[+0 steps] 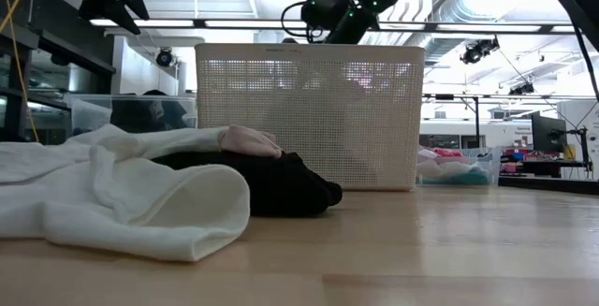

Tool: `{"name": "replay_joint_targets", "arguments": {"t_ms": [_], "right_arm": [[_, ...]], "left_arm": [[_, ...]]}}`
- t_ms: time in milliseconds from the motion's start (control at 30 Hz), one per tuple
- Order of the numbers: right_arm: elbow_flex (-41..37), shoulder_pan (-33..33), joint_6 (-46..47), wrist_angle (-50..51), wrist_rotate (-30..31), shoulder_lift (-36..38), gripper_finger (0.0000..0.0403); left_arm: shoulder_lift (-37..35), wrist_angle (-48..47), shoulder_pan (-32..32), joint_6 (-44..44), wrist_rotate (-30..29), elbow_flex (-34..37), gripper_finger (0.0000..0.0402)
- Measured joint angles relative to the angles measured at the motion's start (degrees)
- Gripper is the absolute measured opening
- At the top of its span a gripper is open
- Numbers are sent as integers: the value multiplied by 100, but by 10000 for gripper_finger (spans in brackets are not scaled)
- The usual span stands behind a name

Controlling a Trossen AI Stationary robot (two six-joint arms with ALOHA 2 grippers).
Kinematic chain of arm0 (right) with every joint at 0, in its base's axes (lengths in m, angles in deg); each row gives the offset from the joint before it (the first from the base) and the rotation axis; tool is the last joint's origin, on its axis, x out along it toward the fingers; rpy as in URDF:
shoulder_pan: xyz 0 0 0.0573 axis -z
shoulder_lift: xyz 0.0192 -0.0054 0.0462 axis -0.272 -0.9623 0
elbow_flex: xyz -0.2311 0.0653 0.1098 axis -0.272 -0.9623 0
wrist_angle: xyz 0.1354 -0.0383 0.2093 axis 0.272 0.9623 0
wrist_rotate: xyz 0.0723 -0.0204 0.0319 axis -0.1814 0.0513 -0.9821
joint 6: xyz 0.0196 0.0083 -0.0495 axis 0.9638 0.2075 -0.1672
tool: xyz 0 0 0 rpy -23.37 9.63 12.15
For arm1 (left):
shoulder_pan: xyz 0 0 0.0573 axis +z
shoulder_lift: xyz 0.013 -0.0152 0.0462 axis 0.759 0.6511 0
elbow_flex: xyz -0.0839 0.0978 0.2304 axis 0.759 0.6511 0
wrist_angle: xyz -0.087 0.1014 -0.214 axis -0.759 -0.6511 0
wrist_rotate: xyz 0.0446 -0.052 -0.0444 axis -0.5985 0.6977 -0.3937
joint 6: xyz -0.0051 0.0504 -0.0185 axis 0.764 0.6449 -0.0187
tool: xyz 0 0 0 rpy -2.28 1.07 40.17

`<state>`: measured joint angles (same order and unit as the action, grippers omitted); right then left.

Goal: Pick & Place Cloths
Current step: Put the green shirt into the white bin, then put the white boxers into the left transparent bin

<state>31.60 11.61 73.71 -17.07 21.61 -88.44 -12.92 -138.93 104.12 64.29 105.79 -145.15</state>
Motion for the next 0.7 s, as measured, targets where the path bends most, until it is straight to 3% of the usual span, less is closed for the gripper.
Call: {"name": "replay_joint_targets", "arguments": {"t_ms": [333,567,700], "right_arm": [[1,67,140,-234,-440,190,266],[1,-32,40,-207,-381,668,278],[1,-310,-114,-22,68,1061,279]], "left_arm": [[-2,-45,-2,26,2,0,195],[-2,-162,0,239,50,0,195],[-3,-286,-2,404,48,0,195]]}}
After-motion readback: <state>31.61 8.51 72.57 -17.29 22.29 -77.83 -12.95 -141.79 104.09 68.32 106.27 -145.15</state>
